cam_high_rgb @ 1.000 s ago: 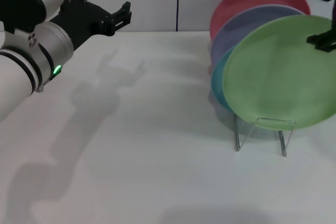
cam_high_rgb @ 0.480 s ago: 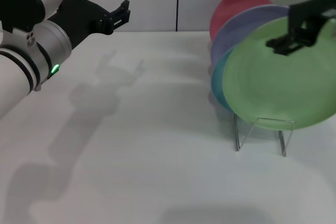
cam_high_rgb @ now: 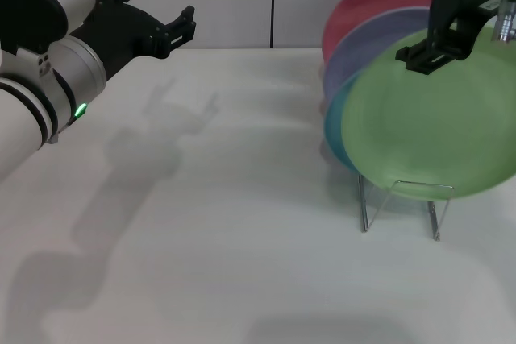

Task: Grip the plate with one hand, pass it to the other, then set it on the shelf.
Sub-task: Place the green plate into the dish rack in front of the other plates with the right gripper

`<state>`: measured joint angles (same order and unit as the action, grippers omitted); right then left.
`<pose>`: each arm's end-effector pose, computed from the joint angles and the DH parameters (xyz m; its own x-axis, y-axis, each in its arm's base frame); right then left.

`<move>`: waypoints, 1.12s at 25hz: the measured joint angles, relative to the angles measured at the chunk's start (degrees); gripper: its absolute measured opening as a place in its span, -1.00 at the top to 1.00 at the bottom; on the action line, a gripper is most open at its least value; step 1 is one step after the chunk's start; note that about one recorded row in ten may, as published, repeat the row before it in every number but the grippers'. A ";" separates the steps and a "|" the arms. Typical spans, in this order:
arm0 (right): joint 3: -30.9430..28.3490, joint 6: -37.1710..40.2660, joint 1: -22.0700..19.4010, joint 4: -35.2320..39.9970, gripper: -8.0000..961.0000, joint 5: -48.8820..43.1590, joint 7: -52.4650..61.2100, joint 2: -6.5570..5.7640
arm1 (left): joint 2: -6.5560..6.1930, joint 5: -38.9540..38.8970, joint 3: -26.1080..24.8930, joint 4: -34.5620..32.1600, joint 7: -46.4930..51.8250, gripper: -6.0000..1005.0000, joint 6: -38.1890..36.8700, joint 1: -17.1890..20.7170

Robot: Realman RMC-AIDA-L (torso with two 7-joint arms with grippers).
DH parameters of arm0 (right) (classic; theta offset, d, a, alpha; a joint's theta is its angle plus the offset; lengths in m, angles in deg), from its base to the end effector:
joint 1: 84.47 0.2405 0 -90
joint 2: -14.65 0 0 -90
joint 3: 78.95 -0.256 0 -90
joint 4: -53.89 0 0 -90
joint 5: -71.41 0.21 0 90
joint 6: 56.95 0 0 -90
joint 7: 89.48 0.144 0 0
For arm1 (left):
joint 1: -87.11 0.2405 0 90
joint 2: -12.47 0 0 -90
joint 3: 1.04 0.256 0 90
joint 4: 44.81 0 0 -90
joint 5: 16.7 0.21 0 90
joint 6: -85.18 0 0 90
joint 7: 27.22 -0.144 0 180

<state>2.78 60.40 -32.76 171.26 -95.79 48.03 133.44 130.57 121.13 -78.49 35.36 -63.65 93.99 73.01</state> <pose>0.0159 0.3223 0.0945 0.8637 -0.1379 0.4848 0.2078 -0.7789 -0.5917 -0.1624 0.3840 0.0053 0.8758 0.0929 0.4736 0.4670 -0.4113 -0.7828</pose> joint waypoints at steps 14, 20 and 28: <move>-0.81 4.28 1.82 -3.64 -0.57 -0.18 7.77 0.00 | -0.02 0.70 -1.37 -0.57 -0.79 -0.73 1.90 -1.19; 0.87 4.06 1.86 -3.53 -0.57 -0.09 9.12 0.09 | 0.02 0.69 -1.53 -1.54 -0.82 -0.73 1.93 -1.95; -1.84 -4.47 0.70 0.45 -0.57 -0.08 10.14 0.15 | 0.02 0.69 -1.67 -1.85 -0.88 -0.73 1.78 -2.13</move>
<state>0.94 55.93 -32.06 171.71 -95.87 58.17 133.59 130.59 121.82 -80.16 33.51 -64.53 95.77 70.88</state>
